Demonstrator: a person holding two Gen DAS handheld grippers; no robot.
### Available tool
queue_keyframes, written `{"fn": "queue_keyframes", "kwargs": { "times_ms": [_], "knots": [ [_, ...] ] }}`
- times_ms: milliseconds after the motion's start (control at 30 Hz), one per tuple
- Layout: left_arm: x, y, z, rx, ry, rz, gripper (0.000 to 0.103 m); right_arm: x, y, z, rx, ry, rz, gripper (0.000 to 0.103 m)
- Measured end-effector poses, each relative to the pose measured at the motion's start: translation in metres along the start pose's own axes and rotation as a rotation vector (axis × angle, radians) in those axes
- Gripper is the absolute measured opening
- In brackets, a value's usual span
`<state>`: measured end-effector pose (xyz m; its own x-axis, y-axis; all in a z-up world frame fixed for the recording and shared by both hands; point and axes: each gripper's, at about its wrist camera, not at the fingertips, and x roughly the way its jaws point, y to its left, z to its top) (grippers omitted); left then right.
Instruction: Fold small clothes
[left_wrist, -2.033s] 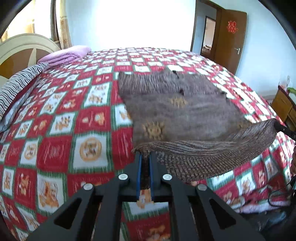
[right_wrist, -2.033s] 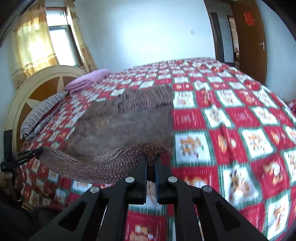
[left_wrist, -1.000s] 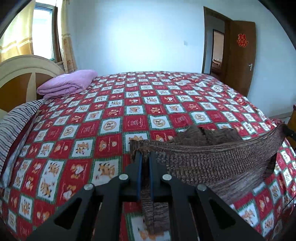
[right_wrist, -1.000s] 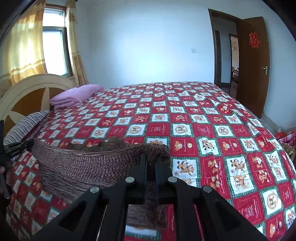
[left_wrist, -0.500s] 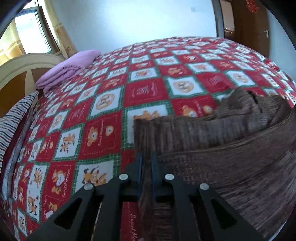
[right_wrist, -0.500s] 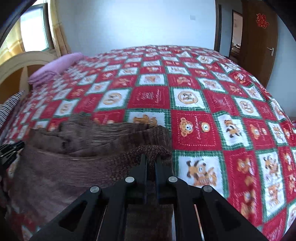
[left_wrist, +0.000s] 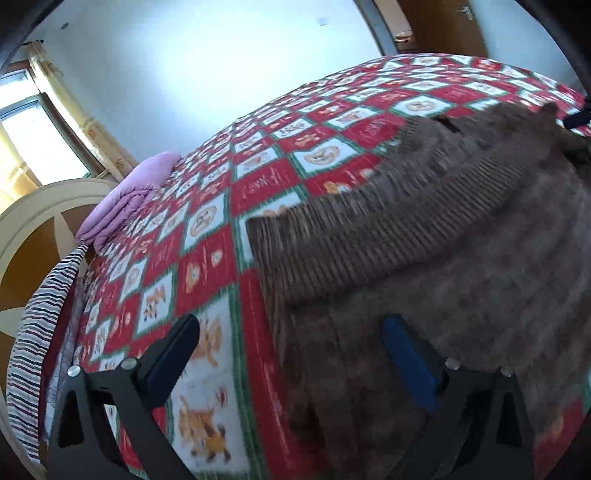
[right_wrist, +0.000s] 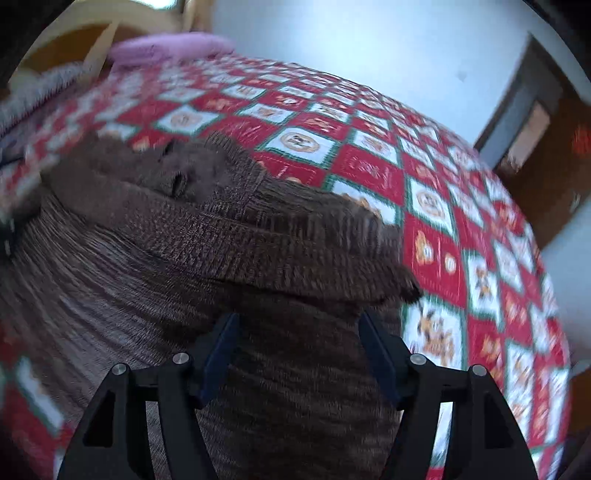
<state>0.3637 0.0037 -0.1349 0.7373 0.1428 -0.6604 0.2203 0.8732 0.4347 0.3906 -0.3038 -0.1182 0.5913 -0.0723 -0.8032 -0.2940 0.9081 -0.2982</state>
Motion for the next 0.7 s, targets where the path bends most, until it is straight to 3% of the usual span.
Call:
{"fn": "queue_keyframes", "kwargs": {
  "times_ms": [133, 233, 367, 467, 600, 700],
  "knots": [
    [0.031, 0.015, 0.031, -0.019, 0.003, 0.106, 0.103, 0.015, -0.024, 0.048, 0.031, -0.022, -0.127, 0.068],
    [0.052, 0.037, 0.051, -0.065, 0.024, 0.212, 0.103, 0.024, -0.058, 0.076, 0.157, -0.053, -0.22, 0.068],
    [0.061, 0.07, 0.049, -0.182, 0.094, 0.222, 0.103, 0.018, -0.075, 0.063, 0.238, -0.059, -0.138, 0.068],
    [0.053, 0.076, 0.025, -0.166, 0.091, 0.218, 0.103, 0.009, -0.075, 0.035, 0.206, -0.053, -0.149, 0.068],
    [0.033, 0.079, -0.006, -0.207, 0.078, 0.168, 0.103, -0.01, -0.088, -0.007, 0.272, -0.061, -0.044, 0.068],
    [0.023, 0.076, -0.01, -0.238, 0.053, 0.139, 0.103, -0.01, -0.102, -0.018, 0.343, -0.058, 0.01, 0.068]
  ]
}}
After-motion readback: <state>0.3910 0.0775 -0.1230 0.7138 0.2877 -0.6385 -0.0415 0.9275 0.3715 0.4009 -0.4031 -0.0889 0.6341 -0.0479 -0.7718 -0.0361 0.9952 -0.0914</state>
